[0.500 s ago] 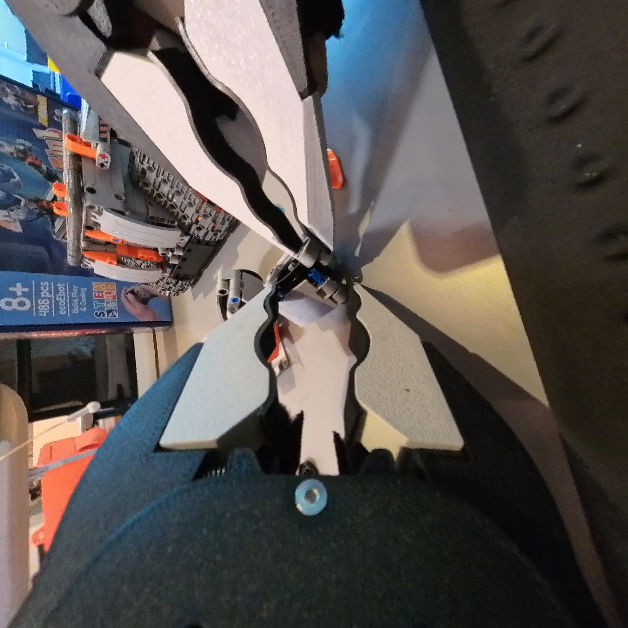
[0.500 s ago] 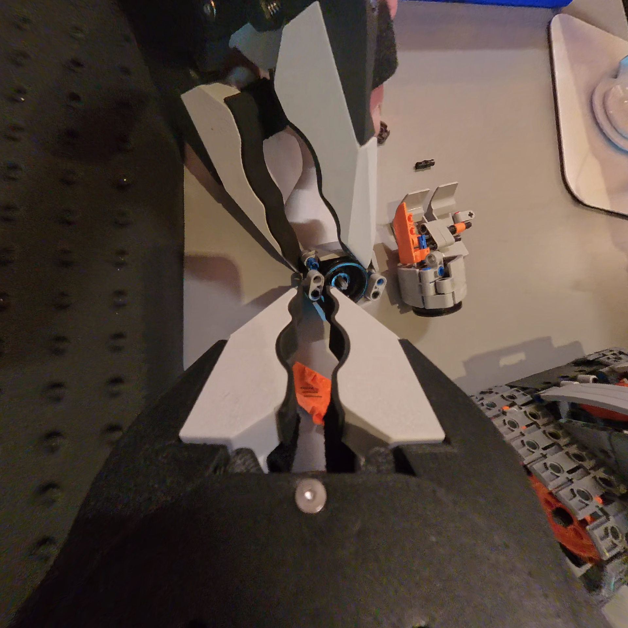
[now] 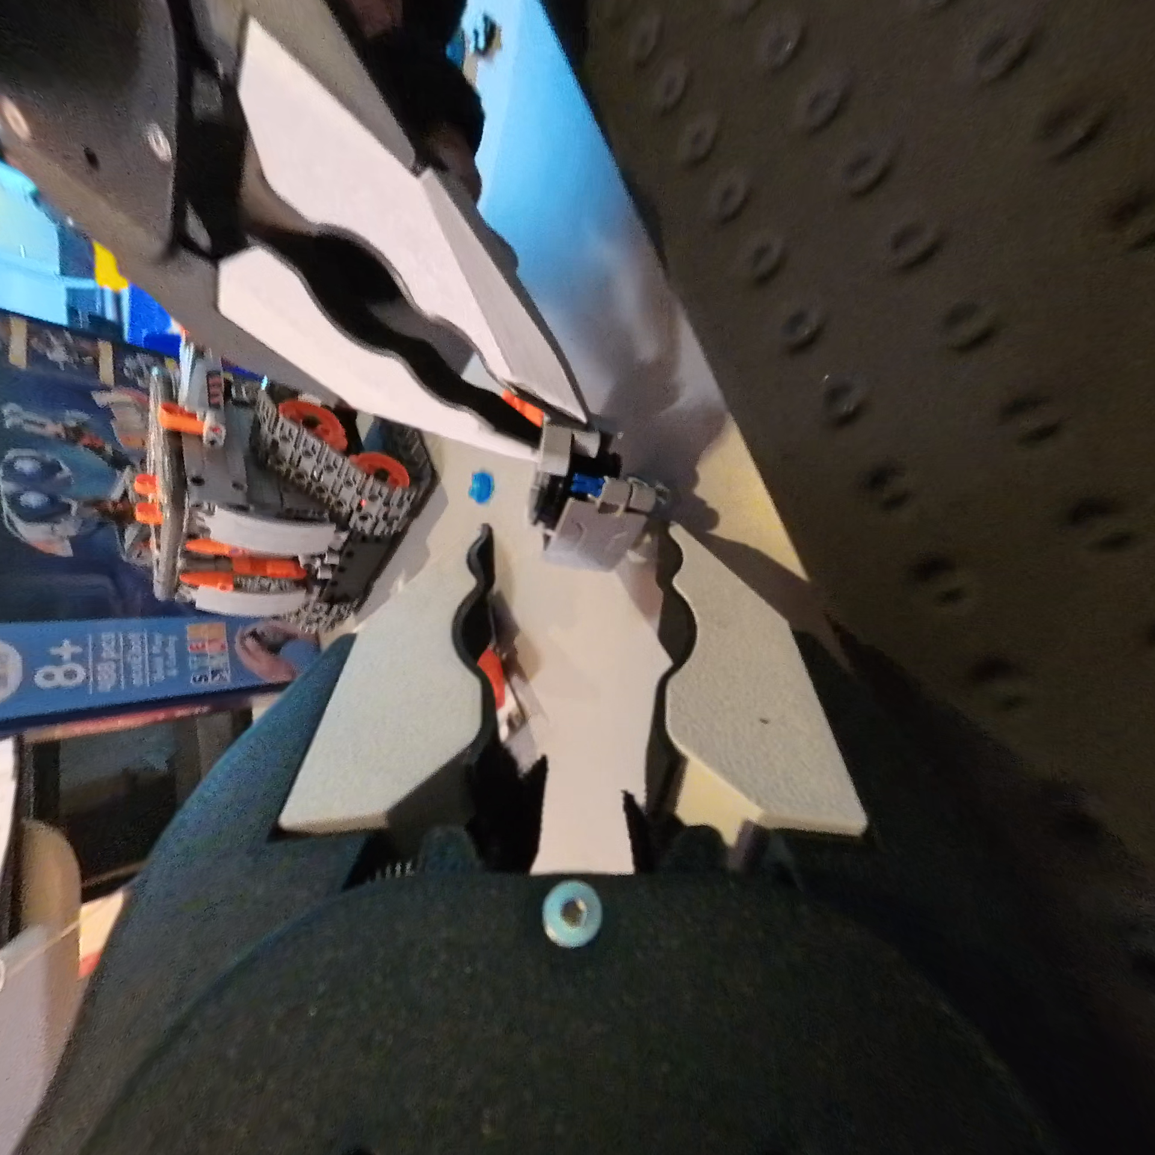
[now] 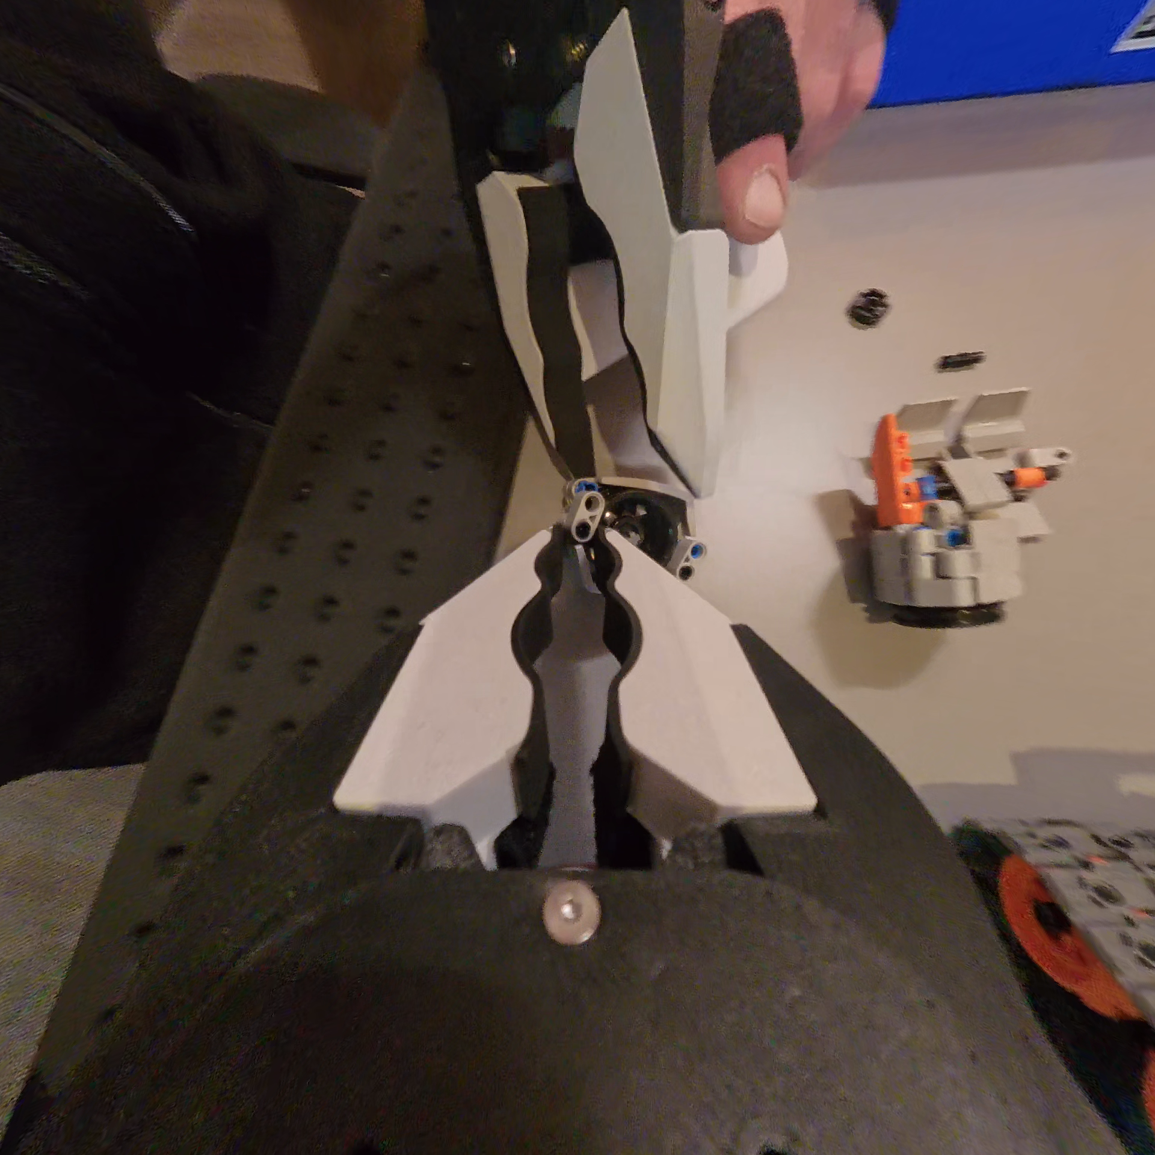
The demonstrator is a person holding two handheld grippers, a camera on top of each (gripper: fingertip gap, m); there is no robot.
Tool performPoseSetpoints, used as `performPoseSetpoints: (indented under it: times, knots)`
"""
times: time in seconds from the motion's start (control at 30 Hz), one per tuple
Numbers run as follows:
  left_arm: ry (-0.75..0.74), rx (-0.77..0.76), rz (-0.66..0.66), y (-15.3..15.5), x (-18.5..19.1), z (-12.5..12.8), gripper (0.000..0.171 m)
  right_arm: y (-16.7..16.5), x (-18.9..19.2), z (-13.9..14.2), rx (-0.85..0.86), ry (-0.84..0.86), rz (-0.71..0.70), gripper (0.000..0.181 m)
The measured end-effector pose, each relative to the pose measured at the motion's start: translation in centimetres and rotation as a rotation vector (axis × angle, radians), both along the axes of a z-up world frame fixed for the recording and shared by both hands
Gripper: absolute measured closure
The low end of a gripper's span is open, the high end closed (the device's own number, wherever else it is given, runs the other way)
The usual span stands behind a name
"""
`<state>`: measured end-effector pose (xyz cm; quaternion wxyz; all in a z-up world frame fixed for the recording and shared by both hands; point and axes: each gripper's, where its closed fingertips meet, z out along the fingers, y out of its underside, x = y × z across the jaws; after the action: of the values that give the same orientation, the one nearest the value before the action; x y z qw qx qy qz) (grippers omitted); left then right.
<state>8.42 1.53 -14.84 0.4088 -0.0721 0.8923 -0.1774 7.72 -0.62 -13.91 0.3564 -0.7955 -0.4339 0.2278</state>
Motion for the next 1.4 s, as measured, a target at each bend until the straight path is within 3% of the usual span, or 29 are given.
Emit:
performPoseSetpoints:
  times: [0.07, 0.13, 0.2, 0.43, 0.57, 0.73, 0.83, 1.0, 1.17, 1.4]
  knots:
    - [0.018, -0.002, -0.019, -0.7, 0.1, -0.4, 0.122, -0.3, -0.2, 0.2, -0.019, 0.046, 0.019, 0.174]
    - [0.005, 0.013, -0.049, -1.1, 0.1, -0.7, 0.136, -0.5, -0.4, 0.7, -0.038, 0.108, 0.034, 0.175]
    - [0.004, -0.022, -0.051, -1.6, 0.2, -0.6, 0.138, -0.7, -0.3, 0.9, -0.056, 0.148, 0.038, 0.175]
    - [0.111, -0.24, 0.024, -1.9, 0.2, 0.3, 0.142, -0.4, 0.4, 2.0, -0.064, 0.231, 0.005, 0.175]
    - [0.169, -0.333, 0.106, -1.1, 0.8, 0.3, 0.142, 0.8, 1.2, 2.4, 0.008, 0.196, -0.085, 0.173]
    - [0.237, -0.452, 0.183, -0.3, 1.2, 0.6, 0.142, 1.5, 1.4, 2.2, 0.16, -0.007, -0.161, 0.147]
    - [0.265, -0.478, 0.211, 0.0, 1.3, 0.5, 0.142, 1.9, 1.4, 1.3, 0.232, -0.17, -0.186, 0.148]
    - [0.276, -0.459, 0.245, 0.4, 1.5, 0.2, 0.142, 2.2, 1.5, 1.3, 0.309, -0.282, -0.199, 0.148]
    - [0.277, -0.334, 0.246, 0.5, 1.6, -0.7, 0.142, 2.2, 1.4, 0.1, 0.329, -0.449, -0.166, 0.143]
    - [0.316, -0.35, 0.253, 0.2, 1.7, -0.9, 0.142, 2.0, 1.5, -0.3, 0.313, -0.449, -0.159, 0.145]
